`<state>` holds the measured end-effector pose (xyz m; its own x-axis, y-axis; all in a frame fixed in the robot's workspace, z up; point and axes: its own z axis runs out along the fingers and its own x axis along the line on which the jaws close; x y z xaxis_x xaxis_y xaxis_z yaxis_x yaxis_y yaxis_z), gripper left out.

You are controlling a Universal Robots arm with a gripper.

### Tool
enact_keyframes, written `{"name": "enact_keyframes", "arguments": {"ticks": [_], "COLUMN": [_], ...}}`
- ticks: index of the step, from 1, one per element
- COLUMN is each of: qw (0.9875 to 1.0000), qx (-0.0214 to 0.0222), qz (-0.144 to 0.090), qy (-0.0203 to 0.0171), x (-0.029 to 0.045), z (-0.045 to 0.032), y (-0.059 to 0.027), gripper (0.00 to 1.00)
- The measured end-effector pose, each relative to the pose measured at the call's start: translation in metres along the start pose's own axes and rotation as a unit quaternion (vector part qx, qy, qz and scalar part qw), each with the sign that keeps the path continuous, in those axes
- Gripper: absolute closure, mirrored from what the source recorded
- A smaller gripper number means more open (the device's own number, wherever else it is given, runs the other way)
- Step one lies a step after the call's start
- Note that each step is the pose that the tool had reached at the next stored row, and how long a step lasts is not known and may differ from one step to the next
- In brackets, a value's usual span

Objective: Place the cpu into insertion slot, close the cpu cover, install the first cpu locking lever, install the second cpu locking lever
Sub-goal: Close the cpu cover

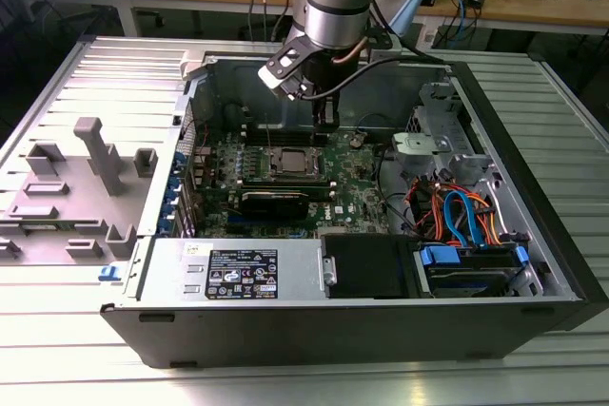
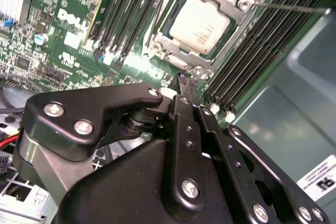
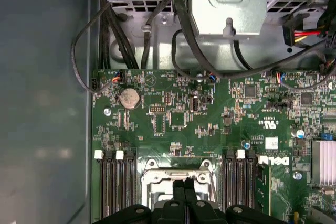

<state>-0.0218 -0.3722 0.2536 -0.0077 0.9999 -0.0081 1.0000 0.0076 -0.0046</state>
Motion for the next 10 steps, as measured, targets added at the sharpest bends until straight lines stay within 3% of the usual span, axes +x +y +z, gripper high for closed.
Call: {"name": "enact_keyframes", "arguments": {"ticks": [10], "qw": [1.0000], "qx": [0.0001], "qz": [0.000], "qy": [0.0007], "x": [-0.0025], "z": [0.0039], "y": [-0.0086], "gripper": [0.89]}}
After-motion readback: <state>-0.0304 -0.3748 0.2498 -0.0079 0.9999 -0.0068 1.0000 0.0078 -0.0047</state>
